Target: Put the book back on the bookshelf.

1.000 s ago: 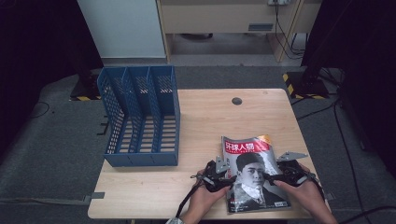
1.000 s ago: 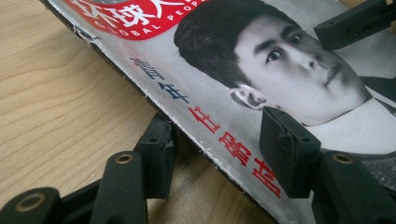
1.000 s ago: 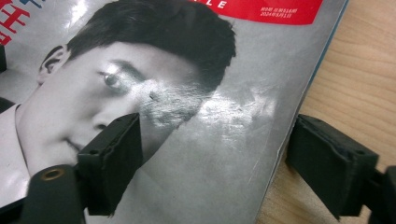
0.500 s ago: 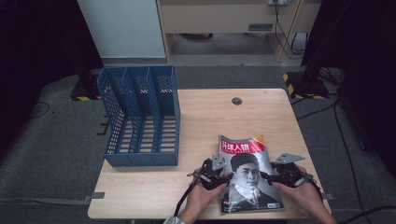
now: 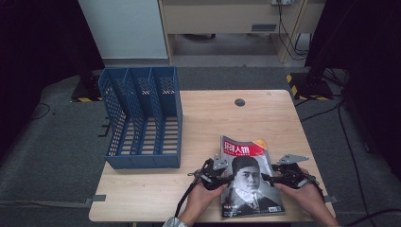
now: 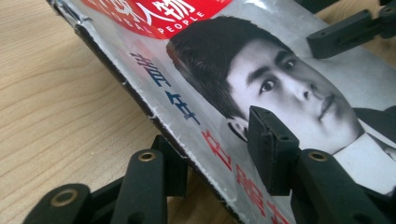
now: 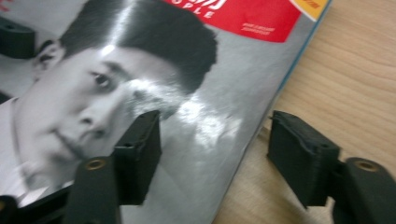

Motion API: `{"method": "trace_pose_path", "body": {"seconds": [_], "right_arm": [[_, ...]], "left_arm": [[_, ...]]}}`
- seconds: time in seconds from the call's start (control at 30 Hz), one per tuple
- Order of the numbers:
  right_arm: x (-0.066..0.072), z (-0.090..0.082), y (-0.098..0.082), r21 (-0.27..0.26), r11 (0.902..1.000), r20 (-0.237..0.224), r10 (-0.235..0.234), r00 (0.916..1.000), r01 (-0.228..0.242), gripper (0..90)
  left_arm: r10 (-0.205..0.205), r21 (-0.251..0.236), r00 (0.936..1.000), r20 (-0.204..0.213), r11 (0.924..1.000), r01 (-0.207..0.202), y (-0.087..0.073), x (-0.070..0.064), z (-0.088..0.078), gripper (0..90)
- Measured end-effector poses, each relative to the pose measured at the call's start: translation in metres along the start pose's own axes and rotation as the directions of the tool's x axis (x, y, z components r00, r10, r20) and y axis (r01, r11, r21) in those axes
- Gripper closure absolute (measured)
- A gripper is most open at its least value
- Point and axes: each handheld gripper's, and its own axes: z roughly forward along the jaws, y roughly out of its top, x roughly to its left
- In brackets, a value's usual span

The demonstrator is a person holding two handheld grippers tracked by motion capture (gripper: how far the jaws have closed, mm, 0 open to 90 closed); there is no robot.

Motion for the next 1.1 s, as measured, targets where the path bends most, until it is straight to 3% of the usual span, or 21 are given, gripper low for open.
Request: {"method": "trace_pose_path", "body": {"seconds": [0.13,0.17,0.23,0.47,0.53,0.67,0.73,0.83,1.1], "right_arm": [[-0.003,0.002,0.001,-0.020,0.9998,0.005,0.003,1.0000,-0.003,38.6],[-0.003,0.002,0.001,-0.025,0.9997,0.007,-0.004,1.0000,0.005,39.8],[-0.001,0.002,-0.001,-0.034,0.9994,0.004,0.005,1.0000,-0.005,41.3],[-0.003,0.002,-0.002,-0.042,0.9991,0.000,-0.001,1.0000,0.001,42.3],[-0.003,0.002,-0.002,-0.039,0.9992,-0.005,0.005,1.0000,-0.005,43.4],[-0.005,0.003,0.000,-0.045,0.9988,0.000,0.018,0.9998,-0.017,41.5],[-0.009,0.006,0.002,-0.049,0.9981,0.019,0.039,0.9991,-0.038,36.7],[-0.012,0.008,0.005,-0.061,0.9960,0.032,0.067,0.9972,-0.065,38.0],[-0.011,0.010,0.007,-0.077,0.9970,0.029,0.010,0.9995,-0.008,49.4]], "left_arm": [[0.007,0.006,0.9999,0.013,1.0000,-0.007,0.005,0.000,-0.002,61.8],[0.027,0.014,0.9995,0.017,0.9995,-0.027,0.012,0.000,-0.003,61.7],[0.019,0.011,0.9996,0.019,0.9998,-0.020,0.019,0.002,-0.003,60.1],[0.027,0.055,0.9996,0.011,0.9981,-0.027,0.046,0.015,0.006,55.0],[0.004,0.057,0.9996,0.028,0.9983,-0.006,0.059,0.022,0.009,54.0],[0.018,0.077,0.9992,0.035,0.9968,-0.021,0.068,0.027,0.013,54.0],[0.015,0.090,0.9982,0.058,0.9958,-0.021,0.074,0.030,0.017,54.1],[0.006,0.100,0.9979,0.064,0.9949,-0.013,0.078,0.033,0.022,54.0],[0.016,0.133,0.9968,0.079,0.9908,-0.026,0.088,0.037,0.034,53.6]]}}
